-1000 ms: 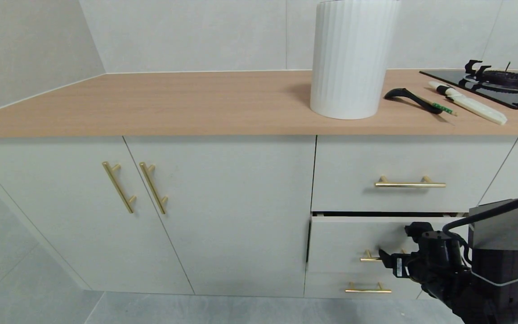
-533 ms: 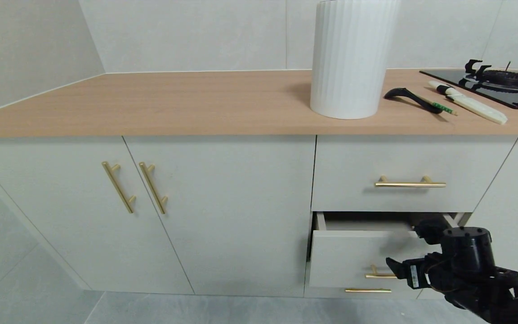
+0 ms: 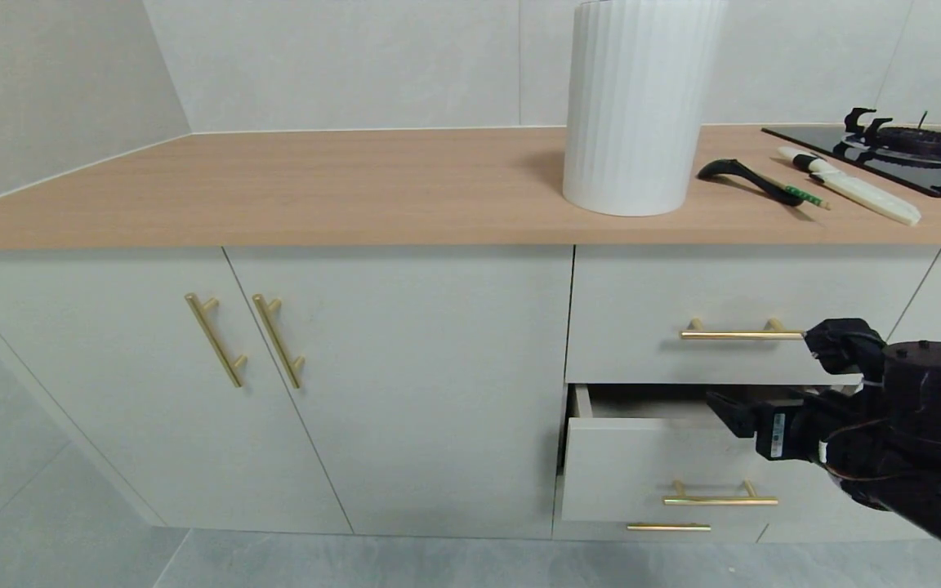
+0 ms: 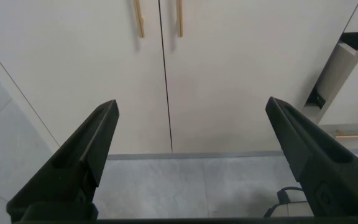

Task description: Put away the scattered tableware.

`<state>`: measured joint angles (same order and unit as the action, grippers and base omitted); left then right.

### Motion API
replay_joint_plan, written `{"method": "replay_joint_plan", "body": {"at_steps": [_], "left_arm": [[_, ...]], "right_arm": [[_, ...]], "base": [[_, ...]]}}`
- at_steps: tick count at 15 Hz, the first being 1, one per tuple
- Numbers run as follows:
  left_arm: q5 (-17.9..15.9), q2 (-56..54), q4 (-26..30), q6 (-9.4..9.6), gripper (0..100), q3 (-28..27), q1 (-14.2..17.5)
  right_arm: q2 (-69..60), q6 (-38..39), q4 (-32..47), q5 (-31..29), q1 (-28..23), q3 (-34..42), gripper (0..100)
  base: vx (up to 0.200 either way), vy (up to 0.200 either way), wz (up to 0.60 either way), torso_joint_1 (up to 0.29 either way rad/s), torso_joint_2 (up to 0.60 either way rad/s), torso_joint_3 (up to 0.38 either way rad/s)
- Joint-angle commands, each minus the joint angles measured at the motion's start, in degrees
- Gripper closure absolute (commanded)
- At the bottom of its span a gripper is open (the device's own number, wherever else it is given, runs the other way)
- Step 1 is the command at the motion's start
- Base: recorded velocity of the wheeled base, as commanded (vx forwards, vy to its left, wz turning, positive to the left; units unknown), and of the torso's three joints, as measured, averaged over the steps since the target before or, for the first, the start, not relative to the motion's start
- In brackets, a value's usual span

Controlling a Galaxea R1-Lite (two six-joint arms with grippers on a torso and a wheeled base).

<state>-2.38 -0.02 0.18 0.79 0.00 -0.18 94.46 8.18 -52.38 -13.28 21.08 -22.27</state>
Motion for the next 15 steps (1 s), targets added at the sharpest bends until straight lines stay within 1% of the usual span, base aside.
{"method": "replay_joint_plan", "body": {"at_steps": [1, 3, 5, 8, 15], "left_arm": [[0.0, 0.02, -0.01, 0.0, 0, 0.0, 0.01], [0.0, 0.02, -0.01, 0.0, 0, 0.0, 0.01], [0.0, 0.02, -0.01, 0.0, 0, 0.0, 0.01], [0.0, 0.02, -0.01, 0.0, 0, 0.0, 0.01], [0.0, 0.02, -0.01, 0.0, 0, 0.0, 0.01]], "right_arm": [[4.06, 0.26, -1.93, 0.0, -0.42, -0.58, 0], [7.66, 0.26, -6.33, -0.44, -1.04, -0.4, 0], [13.55, 0.17, -12.04, -1.58, -2.97, -0.32, 0], [19.35, 0.08, -17.84, -1.84, -4.11, -0.23, 0], [21.99, -0.27, -18.46, -1.93, -4.11, 0.39, 0]], "base": [[0.0, 0.0, 0.0, 0.0, 0.0, 0.0], [0.0, 0.0, 0.0, 0.0, 0.0, 0.0], [0.0, 0.0, 0.0, 0.0, 0.0, 0.0], [0.0, 0.0, 0.0, 0.0, 0.0, 0.0], [0.0, 0.0, 0.0, 0.0, 0.0, 0.0]]}}
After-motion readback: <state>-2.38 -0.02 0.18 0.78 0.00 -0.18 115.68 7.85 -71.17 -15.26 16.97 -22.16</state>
